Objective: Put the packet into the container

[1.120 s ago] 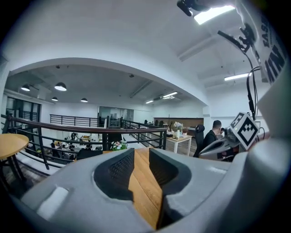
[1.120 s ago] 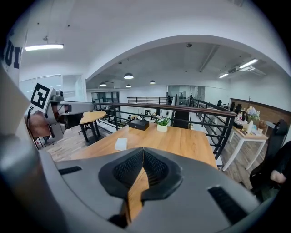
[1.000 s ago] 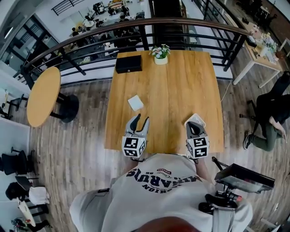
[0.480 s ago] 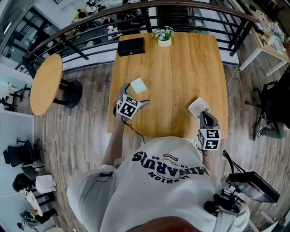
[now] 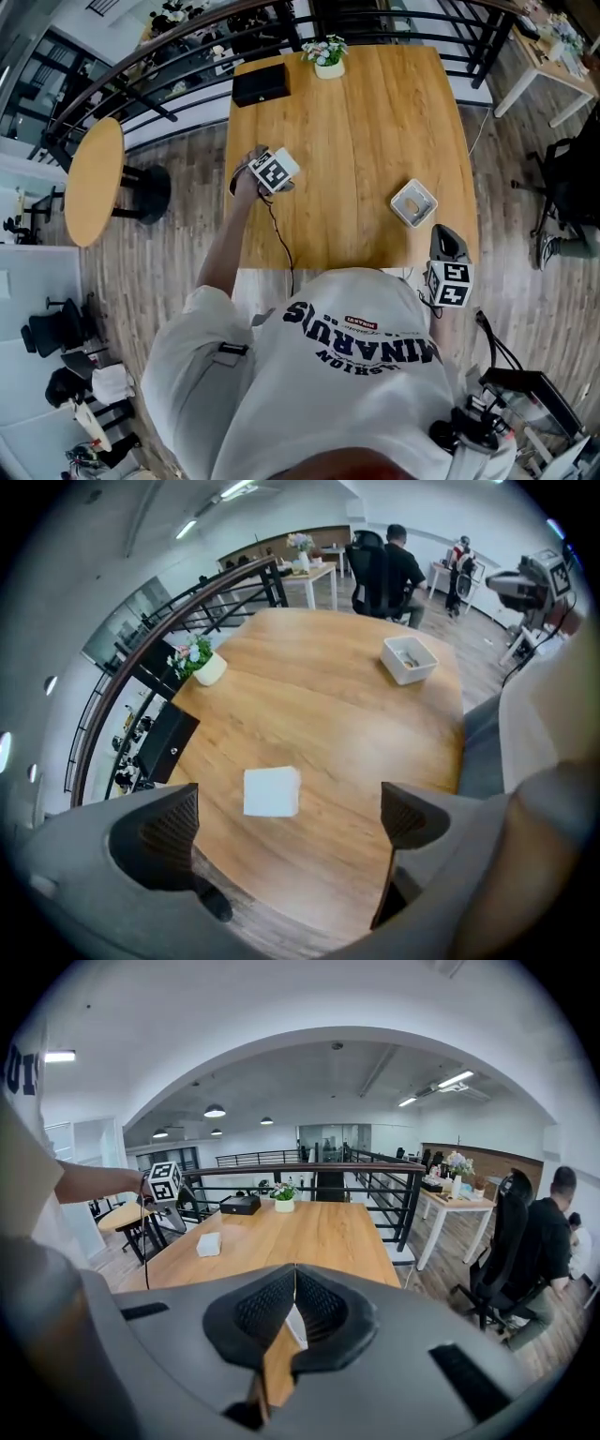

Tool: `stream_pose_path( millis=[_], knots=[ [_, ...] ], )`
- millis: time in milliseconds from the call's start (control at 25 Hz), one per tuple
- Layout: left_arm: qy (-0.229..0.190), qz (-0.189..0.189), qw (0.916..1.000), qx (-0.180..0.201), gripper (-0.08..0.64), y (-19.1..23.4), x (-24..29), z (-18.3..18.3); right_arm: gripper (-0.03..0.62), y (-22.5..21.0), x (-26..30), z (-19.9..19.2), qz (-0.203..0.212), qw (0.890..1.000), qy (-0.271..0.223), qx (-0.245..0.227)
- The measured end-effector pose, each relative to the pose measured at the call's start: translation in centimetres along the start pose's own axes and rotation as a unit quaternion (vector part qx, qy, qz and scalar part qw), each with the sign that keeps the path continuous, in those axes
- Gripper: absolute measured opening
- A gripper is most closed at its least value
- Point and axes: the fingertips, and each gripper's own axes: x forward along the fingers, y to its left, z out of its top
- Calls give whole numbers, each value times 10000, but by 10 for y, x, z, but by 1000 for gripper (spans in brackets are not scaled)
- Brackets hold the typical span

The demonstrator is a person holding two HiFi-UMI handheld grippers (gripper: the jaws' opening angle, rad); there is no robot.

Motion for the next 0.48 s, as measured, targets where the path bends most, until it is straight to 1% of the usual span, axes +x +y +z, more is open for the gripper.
stream_pose_path(
  millis=[80,160,240,320,400,480],
  knots=[
    [258,-192,9992,224,594,10,30,-4,9,-9,-9,-8,-126,9999,92,59],
    [476,-342,9979,287,594,20,56,-9,9,-18,-21,-21,-288,9992,216,144],
    [615,-475,9967,221,594,30,81,-11,9,-26,-32,-38,-463,9979,357,271],
    [630,-599,9961,140,594,38,106,-10,9,-32,-42,-55,-628,9958,512,415],
    [715,-599,9956,56,594,50,129,-14,9,-34,-50,-70,-769,9935,643,546],
    [916,-597,9940,-61,594,61,151,-26,9,-33,-55,-80,-869,9915,715,652]
  ],
)
